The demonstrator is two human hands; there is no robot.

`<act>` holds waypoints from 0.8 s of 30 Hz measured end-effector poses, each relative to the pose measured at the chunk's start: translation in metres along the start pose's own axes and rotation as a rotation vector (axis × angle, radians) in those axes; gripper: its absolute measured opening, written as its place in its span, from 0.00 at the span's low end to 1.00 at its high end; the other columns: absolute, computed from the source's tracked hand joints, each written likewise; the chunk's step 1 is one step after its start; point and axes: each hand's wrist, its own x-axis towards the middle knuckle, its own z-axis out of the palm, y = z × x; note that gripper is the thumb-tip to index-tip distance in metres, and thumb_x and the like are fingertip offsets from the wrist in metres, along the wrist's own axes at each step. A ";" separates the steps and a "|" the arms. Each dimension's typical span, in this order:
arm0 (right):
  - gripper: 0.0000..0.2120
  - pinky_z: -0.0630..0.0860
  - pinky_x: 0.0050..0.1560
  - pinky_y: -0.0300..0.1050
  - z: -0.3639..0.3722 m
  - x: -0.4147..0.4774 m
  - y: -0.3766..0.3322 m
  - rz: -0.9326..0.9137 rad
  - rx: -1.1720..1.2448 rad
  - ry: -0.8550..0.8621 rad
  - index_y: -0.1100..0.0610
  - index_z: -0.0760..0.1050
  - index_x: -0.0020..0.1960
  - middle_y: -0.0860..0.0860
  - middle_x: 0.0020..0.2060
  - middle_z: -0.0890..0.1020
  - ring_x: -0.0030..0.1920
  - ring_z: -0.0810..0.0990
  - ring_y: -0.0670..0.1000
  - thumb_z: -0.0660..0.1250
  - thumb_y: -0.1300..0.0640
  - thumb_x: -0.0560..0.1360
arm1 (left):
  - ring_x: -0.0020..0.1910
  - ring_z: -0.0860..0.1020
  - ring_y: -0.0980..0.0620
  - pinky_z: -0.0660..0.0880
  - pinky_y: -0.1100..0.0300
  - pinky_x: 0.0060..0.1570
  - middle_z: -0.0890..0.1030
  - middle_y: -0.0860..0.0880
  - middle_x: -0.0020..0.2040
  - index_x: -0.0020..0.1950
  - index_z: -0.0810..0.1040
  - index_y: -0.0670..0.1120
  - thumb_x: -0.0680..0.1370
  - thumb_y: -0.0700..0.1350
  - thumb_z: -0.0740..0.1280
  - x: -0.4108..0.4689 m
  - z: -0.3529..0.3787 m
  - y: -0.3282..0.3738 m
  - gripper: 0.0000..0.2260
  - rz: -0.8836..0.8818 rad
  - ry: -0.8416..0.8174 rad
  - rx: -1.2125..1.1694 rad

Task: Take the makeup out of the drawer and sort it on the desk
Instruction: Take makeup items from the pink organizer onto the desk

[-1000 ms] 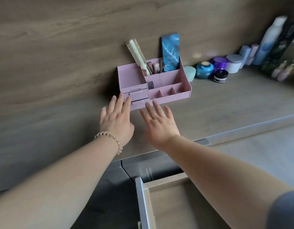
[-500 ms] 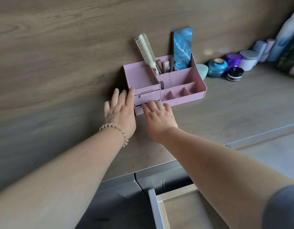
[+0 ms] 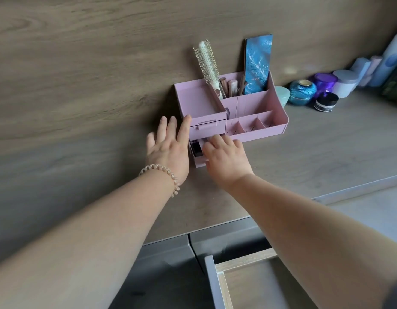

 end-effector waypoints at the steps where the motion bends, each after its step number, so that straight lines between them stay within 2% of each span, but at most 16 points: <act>1: 0.17 0.72 0.40 0.48 0.001 -0.009 0.001 0.011 0.026 0.031 0.56 0.77 0.45 0.54 0.42 0.79 0.41 0.77 0.59 0.77 0.60 0.57 | 0.77 0.46 0.45 0.54 0.48 0.69 0.53 0.45 0.78 0.76 0.43 0.53 0.75 0.38 0.54 0.000 0.000 0.000 0.33 0.005 0.008 0.000; 4: 0.12 0.71 0.42 0.49 0.000 -0.029 -0.001 0.064 0.087 0.068 0.53 0.78 0.42 0.52 0.41 0.80 0.41 0.78 0.58 0.77 0.58 0.60 | 0.77 0.46 0.45 0.54 0.48 0.69 0.54 0.45 0.78 0.76 0.44 0.52 0.75 0.38 0.54 0.001 -0.001 0.001 0.32 0.010 0.013 -0.003; 7: 0.10 0.61 0.42 0.47 -0.003 -0.026 -0.001 0.107 0.084 0.069 0.51 0.78 0.36 0.49 0.35 0.78 0.37 0.77 0.56 0.76 0.61 0.60 | 0.77 0.46 0.45 0.54 0.48 0.69 0.54 0.45 0.78 0.76 0.44 0.52 0.75 0.38 0.54 0.000 -0.004 0.002 0.33 -0.001 0.001 -0.008; 9: 0.11 0.57 0.41 0.46 -0.006 -0.023 0.000 0.062 0.084 0.086 0.51 0.76 0.34 0.48 0.31 0.75 0.34 0.76 0.56 0.75 0.64 0.58 | 0.77 0.46 0.45 0.54 0.47 0.70 0.54 0.46 0.78 0.76 0.44 0.52 0.75 0.38 0.54 0.000 -0.004 0.003 0.33 -0.003 -0.001 -0.006; 12: 0.14 0.59 0.42 0.46 -0.009 -0.033 0.004 -0.037 0.107 0.122 0.51 0.74 0.32 0.48 0.30 0.74 0.32 0.74 0.55 0.74 0.66 0.56 | 0.77 0.46 0.46 0.54 0.47 0.70 0.54 0.46 0.78 0.76 0.43 0.52 0.75 0.37 0.54 0.001 -0.006 0.003 0.33 -0.017 -0.006 -0.009; 15: 0.12 0.64 0.46 0.47 -0.005 -0.049 0.009 -0.060 0.089 0.190 0.51 0.75 0.33 0.48 0.31 0.74 0.33 0.75 0.55 0.74 0.65 0.59 | 0.77 0.46 0.46 0.53 0.47 0.70 0.54 0.46 0.78 0.76 0.43 0.52 0.75 0.37 0.54 0.000 -0.007 0.006 0.34 -0.019 -0.022 -0.011; 19: 0.03 0.66 0.54 0.51 -0.009 -0.066 0.013 -0.121 0.086 0.241 0.50 0.79 0.41 0.48 0.36 0.79 0.40 0.79 0.55 0.69 0.56 0.68 | 0.77 0.46 0.46 0.53 0.46 0.70 0.56 0.47 0.77 0.76 0.42 0.53 0.74 0.38 0.57 -0.003 -0.009 0.006 0.36 -0.029 -0.034 -0.050; 21: 0.09 0.65 0.57 0.53 -0.018 -0.067 0.014 -0.086 0.116 0.241 0.50 0.81 0.47 0.48 0.41 0.81 0.48 0.79 0.55 0.64 0.49 0.71 | 0.77 0.47 0.47 0.53 0.46 0.71 0.57 0.49 0.77 0.76 0.44 0.55 0.74 0.42 0.60 -0.008 -0.013 0.007 0.36 -0.054 -0.030 -0.095; 22: 0.10 0.65 0.58 0.53 -0.023 -0.064 0.015 -0.012 0.136 0.260 0.49 0.81 0.49 0.48 0.44 0.81 0.51 0.78 0.55 0.63 0.48 0.73 | 0.77 0.48 0.47 0.53 0.45 0.71 0.57 0.50 0.77 0.76 0.45 0.56 0.75 0.44 0.62 -0.013 -0.014 0.008 0.35 -0.064 -0.022 -0.122; 24: 0.14 0.63 0.59 0.52 -0.031 -0.053 0.018 0.162 0.134 0.277 0.49 0.82 0.44 0.51 0.49 0.81 0.57 0.76 0.57 0.60 0.44 0.74 | 0.76 0.51 0.47 0.54 0.44 0.69 0.58 0.49 0.76 0.75 0.52 0.57 0.74 0.48 0.64 -0.023 -0.015 0.015 0.33 -0.076 0.019 -0.187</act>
